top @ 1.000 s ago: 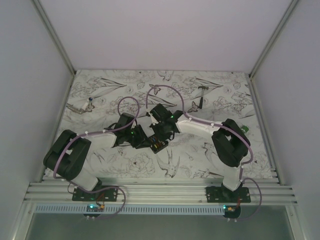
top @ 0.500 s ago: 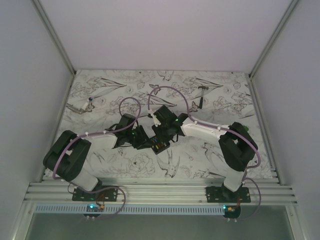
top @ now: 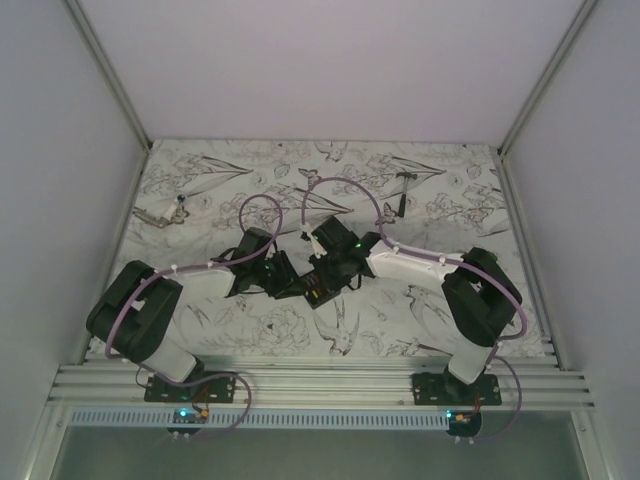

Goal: Snap on the fuse box
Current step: Adjust the fuse in the fuse box base.

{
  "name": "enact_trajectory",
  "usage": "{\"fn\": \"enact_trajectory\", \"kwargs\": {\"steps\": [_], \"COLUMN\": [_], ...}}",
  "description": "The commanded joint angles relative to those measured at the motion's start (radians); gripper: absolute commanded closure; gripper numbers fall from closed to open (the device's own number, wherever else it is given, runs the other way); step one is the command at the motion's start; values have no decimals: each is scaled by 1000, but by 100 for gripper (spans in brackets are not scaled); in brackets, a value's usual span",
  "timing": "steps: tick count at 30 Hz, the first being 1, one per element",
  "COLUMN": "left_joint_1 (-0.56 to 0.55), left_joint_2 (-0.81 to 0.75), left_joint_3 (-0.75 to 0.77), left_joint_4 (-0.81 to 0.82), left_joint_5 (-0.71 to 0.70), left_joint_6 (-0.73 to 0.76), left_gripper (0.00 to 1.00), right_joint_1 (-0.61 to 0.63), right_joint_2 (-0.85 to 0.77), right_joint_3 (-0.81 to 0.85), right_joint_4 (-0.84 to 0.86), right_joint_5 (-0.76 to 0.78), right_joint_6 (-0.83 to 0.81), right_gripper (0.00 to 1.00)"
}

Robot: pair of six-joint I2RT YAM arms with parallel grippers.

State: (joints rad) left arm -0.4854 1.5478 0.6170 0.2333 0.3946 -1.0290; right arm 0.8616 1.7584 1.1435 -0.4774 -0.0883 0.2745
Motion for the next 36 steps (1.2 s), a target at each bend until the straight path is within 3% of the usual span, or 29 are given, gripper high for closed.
{"fn": "enact_trajectory", "kwargs": {"steps": [1,6,11,19,25,36], "left_joint_1": [-10,-10,-12,-13,-13,-9], "left_joint_2": [-13,-12,-13,-11,-33,-184], "left_joint_3": [-9,-10,-11,-22,-27,-42], "left_joint_4": [6,6,5,6,6,-68], "left_joint_5": [-1,0,0,-19,-23,-53], "left_joint_6": [-9,-11,-13,-27,-31,21], "left_gripper": [68,68,68,69,69,62], "right_joint_1": [-4,-4,-4,-3,4,-10], "right_joint_2": [9,34,103,212,97,-147], "right_joint_3": [-6,-4,-4,-9,34,-1], "right_joint_4": [16,14,-25,-62,-3,41], "right_joint_5": [5,-20,-28,88,8,87], "right_joint_6": [12,16,11,-5,-44,-28], "right_gripper": [87,100,100,100,100,66]}}
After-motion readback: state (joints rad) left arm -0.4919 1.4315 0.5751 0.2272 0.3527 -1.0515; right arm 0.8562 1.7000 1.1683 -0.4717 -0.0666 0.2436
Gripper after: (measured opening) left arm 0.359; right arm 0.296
